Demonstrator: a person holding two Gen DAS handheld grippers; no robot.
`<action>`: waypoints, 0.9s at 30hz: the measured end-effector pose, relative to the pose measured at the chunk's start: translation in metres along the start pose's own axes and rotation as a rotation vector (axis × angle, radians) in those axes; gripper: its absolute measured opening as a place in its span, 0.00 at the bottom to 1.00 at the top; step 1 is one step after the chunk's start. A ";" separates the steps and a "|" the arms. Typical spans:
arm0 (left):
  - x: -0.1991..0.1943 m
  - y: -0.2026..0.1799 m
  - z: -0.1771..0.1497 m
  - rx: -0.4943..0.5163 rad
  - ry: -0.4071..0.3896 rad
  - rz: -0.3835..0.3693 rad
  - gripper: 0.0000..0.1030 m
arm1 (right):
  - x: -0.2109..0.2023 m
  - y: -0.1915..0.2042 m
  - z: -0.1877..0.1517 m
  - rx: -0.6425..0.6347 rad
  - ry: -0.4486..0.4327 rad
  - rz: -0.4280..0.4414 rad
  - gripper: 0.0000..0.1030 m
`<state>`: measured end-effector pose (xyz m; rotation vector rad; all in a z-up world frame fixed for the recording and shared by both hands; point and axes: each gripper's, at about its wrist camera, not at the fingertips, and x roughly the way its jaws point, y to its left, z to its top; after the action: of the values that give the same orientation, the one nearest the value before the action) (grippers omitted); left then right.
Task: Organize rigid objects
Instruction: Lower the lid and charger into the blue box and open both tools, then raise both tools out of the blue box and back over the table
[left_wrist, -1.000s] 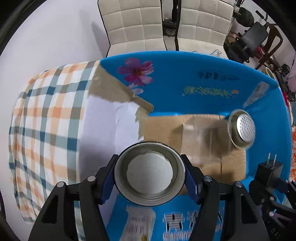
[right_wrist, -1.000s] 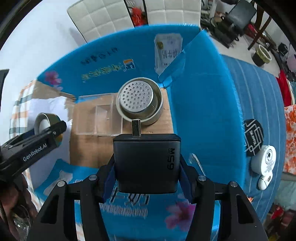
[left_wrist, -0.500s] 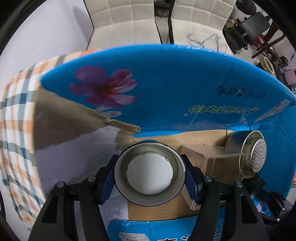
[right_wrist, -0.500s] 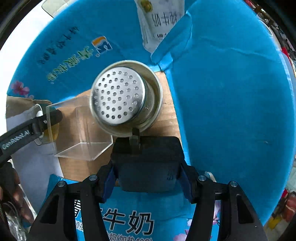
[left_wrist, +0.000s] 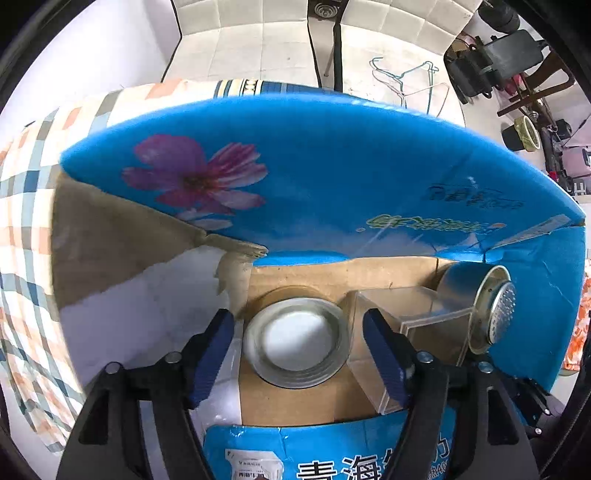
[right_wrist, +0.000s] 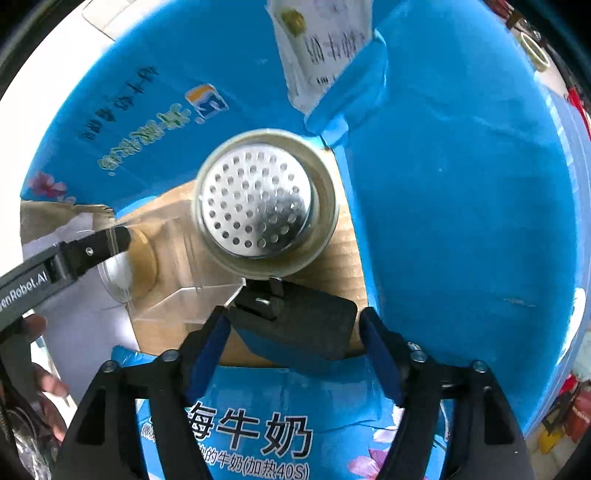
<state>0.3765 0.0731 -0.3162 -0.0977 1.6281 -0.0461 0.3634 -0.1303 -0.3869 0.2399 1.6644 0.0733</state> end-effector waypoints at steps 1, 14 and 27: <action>-0.003 -0.001 -0.002 0.004 -0.004 0.011 0.75 | -0.005 0.001 0.001 -0.010 -0.007 -0.007 0.81; -0.056 0.017 -0.065 -0.049 -0.151 0.052 1.00 | -0.061 0.018 -0.057 -0.199 -0.180 -0.087 1.00; -0.137 -0.001 -0.148 -0.026 -0.379 0.132 1.00 | -0.145 0.027 -0.133 -0.251 -0.346 -0.045 1.00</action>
<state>0.2367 0.0806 -0.1716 -0.0161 1.2528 0.0906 0.2473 -0.1208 -0.2258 0.0210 1.3000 0.1946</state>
